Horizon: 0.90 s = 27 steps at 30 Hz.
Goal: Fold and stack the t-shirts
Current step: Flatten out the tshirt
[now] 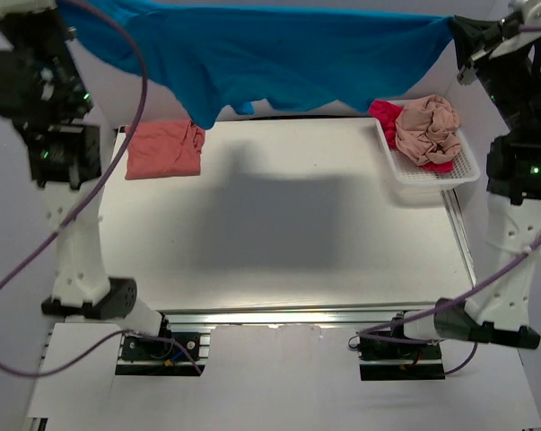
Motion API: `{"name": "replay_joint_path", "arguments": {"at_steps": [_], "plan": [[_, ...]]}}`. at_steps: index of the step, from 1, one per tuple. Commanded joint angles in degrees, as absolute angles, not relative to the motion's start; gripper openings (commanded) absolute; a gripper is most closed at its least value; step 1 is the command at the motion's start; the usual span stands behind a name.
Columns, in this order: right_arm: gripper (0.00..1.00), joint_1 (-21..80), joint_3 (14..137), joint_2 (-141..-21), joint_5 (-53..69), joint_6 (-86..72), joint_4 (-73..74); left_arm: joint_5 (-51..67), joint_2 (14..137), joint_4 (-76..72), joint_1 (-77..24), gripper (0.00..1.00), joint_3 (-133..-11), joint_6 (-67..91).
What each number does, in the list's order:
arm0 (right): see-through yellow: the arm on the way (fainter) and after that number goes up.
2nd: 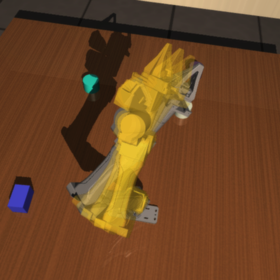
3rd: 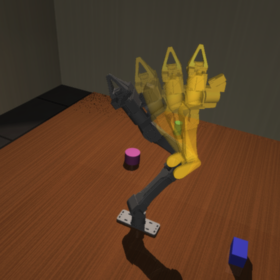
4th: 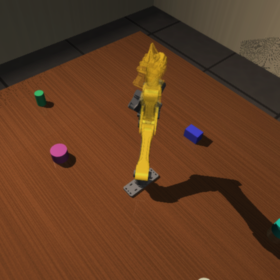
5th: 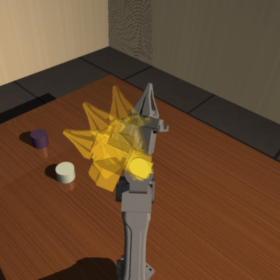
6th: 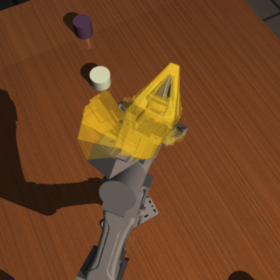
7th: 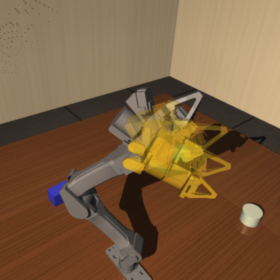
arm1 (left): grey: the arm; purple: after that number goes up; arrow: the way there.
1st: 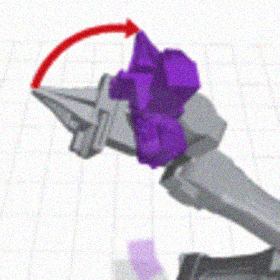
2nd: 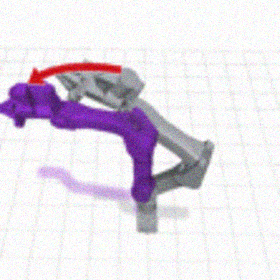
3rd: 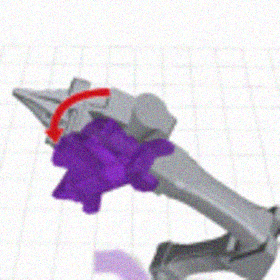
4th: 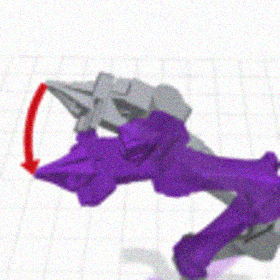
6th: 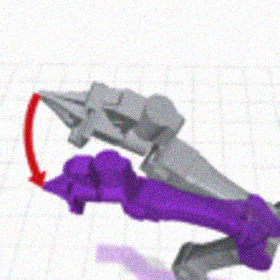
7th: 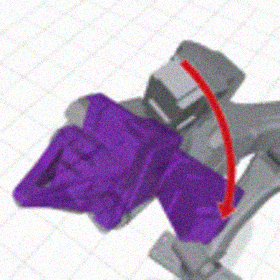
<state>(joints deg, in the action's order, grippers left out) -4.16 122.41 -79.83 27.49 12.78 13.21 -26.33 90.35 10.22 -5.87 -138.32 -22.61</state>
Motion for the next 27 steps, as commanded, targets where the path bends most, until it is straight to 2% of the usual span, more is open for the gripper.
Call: {"name": "replay_joint_path", "arguments": {"at_steps": [1,4,7,13,20,25,27], "plan": [[0.0,-5.0,113.2,-78.3,28.2,12.0,12.0,-27.1,84.3,10.7,-5.0,0.01,-130.4,-22.5],[0.0,-4.9,107.0,-75.2,28.9,11.9,11.2,-27.4,81.0,11.2,-5.0,0.01,-124.2,-22.7],[0.0,-4.9,105.7,-74.9,26.9,13.1,11.4,-27.5,81.5,11.4,-5.0,0.01,-123.8,-22.9],[0.0,-5.0,110.2,-76.8,25.2,14.2,12.8,-27.9,86.2,13.3,-5.0,0.02,-131.5,-23.8],[0.0,-4.9,120.8,-88.3,23.5,14.7,16.8,-29.1,94.7,11.3,-5.0,0.02,-133.9,-27.0],[0.0,-5.0,121.5,-93.2,22.5,14.6,14.9,-29.6,105.5,11.0,-5.0,0.03,-146.1,-28.9],[0.0,-4.9,122.5,-94.5,22.2,14.6,15.1,-30.0,107.3,8.9,-5.0,0.04,-146.4,-31.3]]}}
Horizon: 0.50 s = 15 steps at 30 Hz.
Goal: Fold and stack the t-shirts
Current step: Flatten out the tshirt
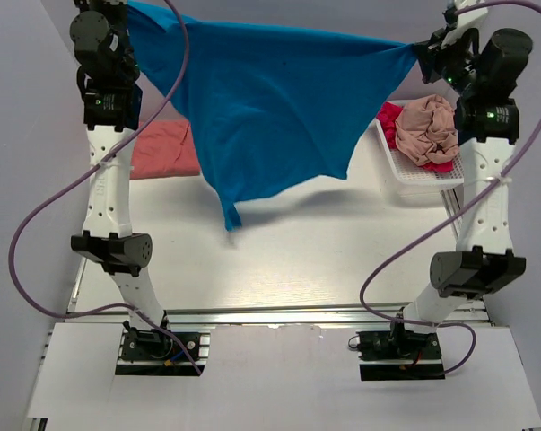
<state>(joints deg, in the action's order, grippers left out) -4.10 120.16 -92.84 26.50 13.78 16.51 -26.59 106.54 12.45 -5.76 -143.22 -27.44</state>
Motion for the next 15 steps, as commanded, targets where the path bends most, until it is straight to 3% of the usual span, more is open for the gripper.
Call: {"name": "replay_joint_path", "arguments": {"at_steps": [1,15], "plan": [[0.0,-5.0,123.0,-95.1,22.1,14.5,15.2,-30.1,107.3,6.6,-5.0,0.04,-144.7,-32.2],[0.0,-4.9,118.7,-89.7,21.8,14.9,12.1,-31.4,101.4,5.4,-5.0,0.05,-143.7,-34.4]]}}
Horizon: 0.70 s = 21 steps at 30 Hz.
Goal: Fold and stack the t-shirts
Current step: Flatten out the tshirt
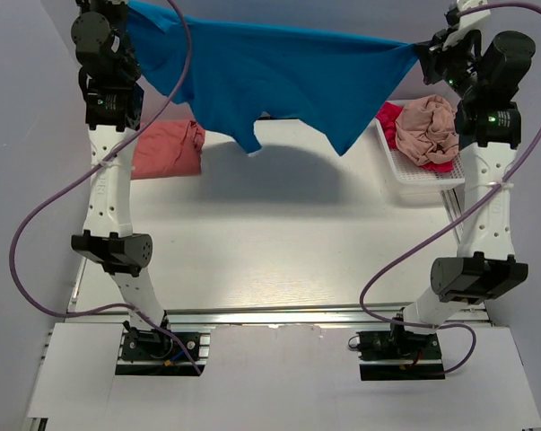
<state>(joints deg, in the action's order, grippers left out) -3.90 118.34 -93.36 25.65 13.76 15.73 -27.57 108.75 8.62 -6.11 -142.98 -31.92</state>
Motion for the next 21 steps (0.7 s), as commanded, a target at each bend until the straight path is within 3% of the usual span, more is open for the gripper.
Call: {"name": "replay_joint_path", "arguments": {"at_steps": [1,5,9,13,16,21], "plan": [[0.0,-5.0,118.2,-89.2,22.0,14.9,12.2,-31.5,100.6,6.8,-5.0,0.05,-143.1,-34.5],[0.0,-5.0,113.8,-85.2,23.0,15.5,12.6,-31.0,90.7,11.1,-5.0,0.05,-133.7,-32.1],[0.0,-4.9,105.2,-79.2,26.4,16.4,13.7,-27.2,79.1,13.1,-5.0,0.07,-113.5,-28.6],[0.0,-5.0,103.4,-78.7,25.1,18.4,14.7,-27.6,75.5,12.4,-5.0,0.07,-106.1,-28.4],[0.0,-5.0,105.3,-80.0,23.6,19.2,14.9,-28.6,78.7,13.6,-5.0,0.07,-108.4,-28.2],[0.0,-5.0,111.4,-85.9,22.7,18.5,16.0,-28.7,91.2,19.8,-5.0,0.07,-127.5,-27.6]]}}
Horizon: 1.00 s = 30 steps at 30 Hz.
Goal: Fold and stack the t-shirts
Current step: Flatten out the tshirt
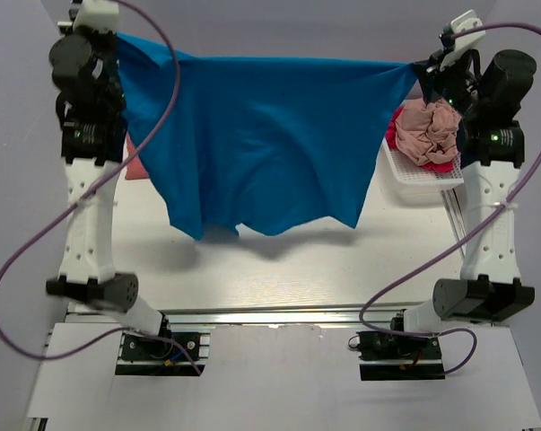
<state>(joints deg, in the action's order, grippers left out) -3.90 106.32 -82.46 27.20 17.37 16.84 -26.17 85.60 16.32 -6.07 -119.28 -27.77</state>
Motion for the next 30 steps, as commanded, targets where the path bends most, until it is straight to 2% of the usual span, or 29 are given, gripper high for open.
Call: {"name": "replay_joint_path", "arguments": {"at_steps": [1,2,3,8,9,15,25,29,30], "plan": [[0.0,-5.0,113.1,-87.3,22.2,18.4,16.3,-28.9,94.1,20.8,-5.0,0.07,-131.6,-26.9],[0.0,-5.0,116.3,-88.9,22.1,17.8,17.4,-29.1,100.0,21.6,-4.9,0.07,-139.3,-26.8],[0.0,-5.0,117.9,-92.2,22.0,17.5,17.6,-29.2,102.6,22.1,-4.9,0.07,-142.1,-27.0],[0.0,-5.0,132.3,-103.8,20.9,16.0,20.3,-31.8,110.6,10.1,-5.0,0.07,-141.4,-30.5],[0.0,-5.0,134.5,-106.1,20.6,15.9,19.3,-32.3,115.3,9.2,-5.0,0.07,-145.3,-31.1],[0.0,-4.0,135.8,-110.9,19.1,17.3,17.6,-33.5,124.4,-2.7,-4.9,0.08,-148.7,-34.5],[0.0,-4.0,135.3,-106.8,19.0,17.6,15.9,-33.2,118.0,-6.3,-5.0,0.09,-148.5,-40.2],[0.0,-4.0,126.3,-99.0,21.1,16.4,16.0,-34.6,107.3,-0.3,-4.7,0.09,-143.8,-38.5],[0.0,-4.0,121.3,-95.1,21.8,16.3,16.6,-34.1,104.1,4.3,-4.7,0.09,-138.1,-37.5]]}}
